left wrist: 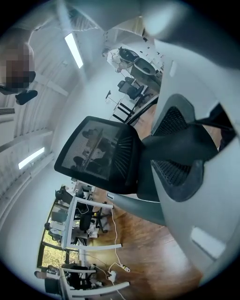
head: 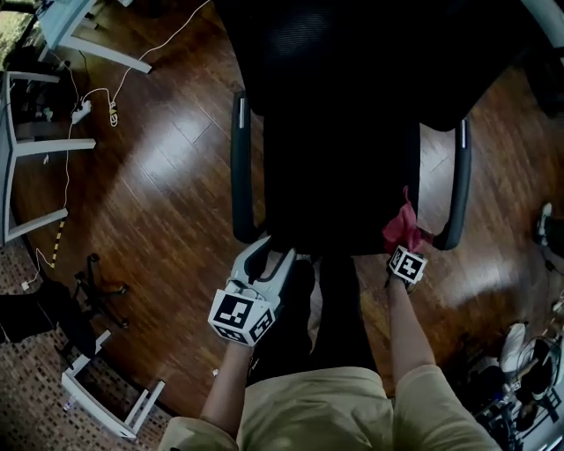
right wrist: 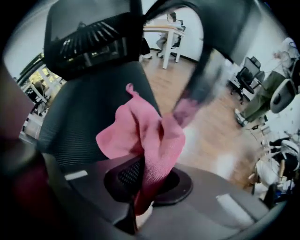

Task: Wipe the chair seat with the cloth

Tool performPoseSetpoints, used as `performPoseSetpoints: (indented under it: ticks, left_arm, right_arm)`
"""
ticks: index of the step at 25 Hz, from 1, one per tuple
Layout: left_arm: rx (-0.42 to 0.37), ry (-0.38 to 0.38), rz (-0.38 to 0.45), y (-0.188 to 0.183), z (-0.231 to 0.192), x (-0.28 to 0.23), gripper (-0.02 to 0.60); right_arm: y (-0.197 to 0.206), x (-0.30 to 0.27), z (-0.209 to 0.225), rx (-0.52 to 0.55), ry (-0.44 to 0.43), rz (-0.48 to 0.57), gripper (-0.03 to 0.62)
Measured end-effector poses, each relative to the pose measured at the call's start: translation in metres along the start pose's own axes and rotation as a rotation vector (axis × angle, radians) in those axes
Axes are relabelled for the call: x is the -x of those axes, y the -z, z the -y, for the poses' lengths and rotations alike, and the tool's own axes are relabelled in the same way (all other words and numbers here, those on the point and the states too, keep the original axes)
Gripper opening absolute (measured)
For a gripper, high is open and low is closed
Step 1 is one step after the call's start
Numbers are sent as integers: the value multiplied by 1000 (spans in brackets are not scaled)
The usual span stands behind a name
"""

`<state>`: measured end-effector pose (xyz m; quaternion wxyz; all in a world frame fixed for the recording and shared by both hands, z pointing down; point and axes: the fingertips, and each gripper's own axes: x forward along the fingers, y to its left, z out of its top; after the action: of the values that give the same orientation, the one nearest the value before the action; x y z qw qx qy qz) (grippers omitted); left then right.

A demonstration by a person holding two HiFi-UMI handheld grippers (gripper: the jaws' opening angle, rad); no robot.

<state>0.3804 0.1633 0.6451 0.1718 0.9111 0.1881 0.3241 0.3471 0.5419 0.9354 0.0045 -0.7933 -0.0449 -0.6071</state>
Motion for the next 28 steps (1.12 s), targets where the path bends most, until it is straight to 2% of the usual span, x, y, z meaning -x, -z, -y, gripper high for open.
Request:
performPoseSetpoints:
  ticks: [2, 4, 6, 8, 10, 11, 13, 16, 19, 22, 24, 26, 28]
  left_arm:
    - [-9, 14, -10, 3, 1, -3, 150]
    - [-15, 13, -21, 6, -3, -1, 150]
    - [-17, 0, -28, 7, -9, 3, 150]
    - [-25, -12, -31, 6, -14, 8, 150]
    - [-32, -23, -30, 3, -19, 12, 150]
    - [-34, -29, -27, 2, -21, 14, 150]
    - [-35, -45, -21, -2, -23, 18, 150]
    - [-39, -61, -22, -3, -27, 27, 150]
    - [-45, -64, -28, 6, -35, 35, 150]
    - [-21, -56, -40, 17, -33, 32, 150]
    - [-2, -38, -40, 20, -24, 25, 150]
    - [2, -10, -41, 21, -14, 15, 150]
    - [-11, 21, -47, 21, -4, 6, 150]
  right_arm:
    - [2, -2, 14, 6, 2, -14, 17]
    - [7, 0, -18, 83, -89, -16, 17]
    - [19, 13, -95, 198, -307, -14, 17]
    - [44, 40, -195, 317, -584, -26, 17]
    - [77, 69, -289, 442, -807, -53, 17]
    - [93, 80, -328, 509, -879, -67, 17]
    - [120, 89, -383, 628, -940, -96, 17]
    - [143, 70, -407, 729, -875, -130, 17]
    - [126, 48, -370, 658, -777, -119, 17]
    - [100, 36, -280, 567, -696, -90, 17]
    - [83, 25, -205, 530, -596, -64, 17]
    - [68, 16, -131, 482, -459, -50, 17]
    - [54, 6, -59, 407, -285, -38, 17]
